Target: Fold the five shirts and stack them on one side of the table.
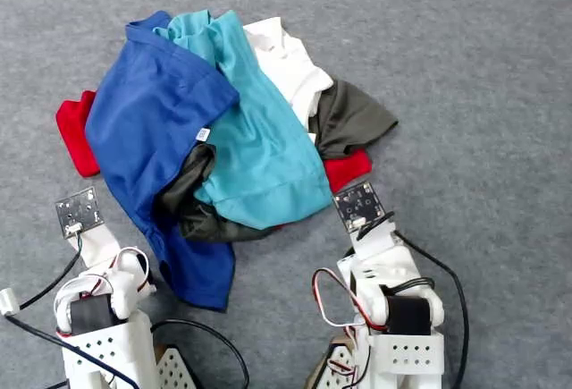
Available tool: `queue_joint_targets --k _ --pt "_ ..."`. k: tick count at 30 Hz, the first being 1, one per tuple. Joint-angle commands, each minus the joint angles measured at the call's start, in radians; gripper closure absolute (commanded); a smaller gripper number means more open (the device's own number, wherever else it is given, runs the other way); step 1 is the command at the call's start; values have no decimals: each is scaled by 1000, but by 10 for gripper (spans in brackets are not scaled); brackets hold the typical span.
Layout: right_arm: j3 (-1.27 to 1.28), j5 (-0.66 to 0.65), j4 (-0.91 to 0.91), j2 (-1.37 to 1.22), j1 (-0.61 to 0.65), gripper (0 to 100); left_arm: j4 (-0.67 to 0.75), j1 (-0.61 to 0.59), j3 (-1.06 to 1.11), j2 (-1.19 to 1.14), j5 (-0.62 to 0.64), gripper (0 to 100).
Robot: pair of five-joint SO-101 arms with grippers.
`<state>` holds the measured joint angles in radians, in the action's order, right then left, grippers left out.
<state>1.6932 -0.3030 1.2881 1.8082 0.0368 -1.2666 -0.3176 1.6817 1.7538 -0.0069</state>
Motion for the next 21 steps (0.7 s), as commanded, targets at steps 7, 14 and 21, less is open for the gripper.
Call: queue_joint_targets --k 7,14,21 --pt "-1 -8 3 39 -10 996 -2 -5 9 64 0 980" --pt "-1 -6 3 39 -7 996 -2 91 3 64 -8 980" --pt "-5 -9 -41 41 59 996 210 15 -242 54 -301 980"
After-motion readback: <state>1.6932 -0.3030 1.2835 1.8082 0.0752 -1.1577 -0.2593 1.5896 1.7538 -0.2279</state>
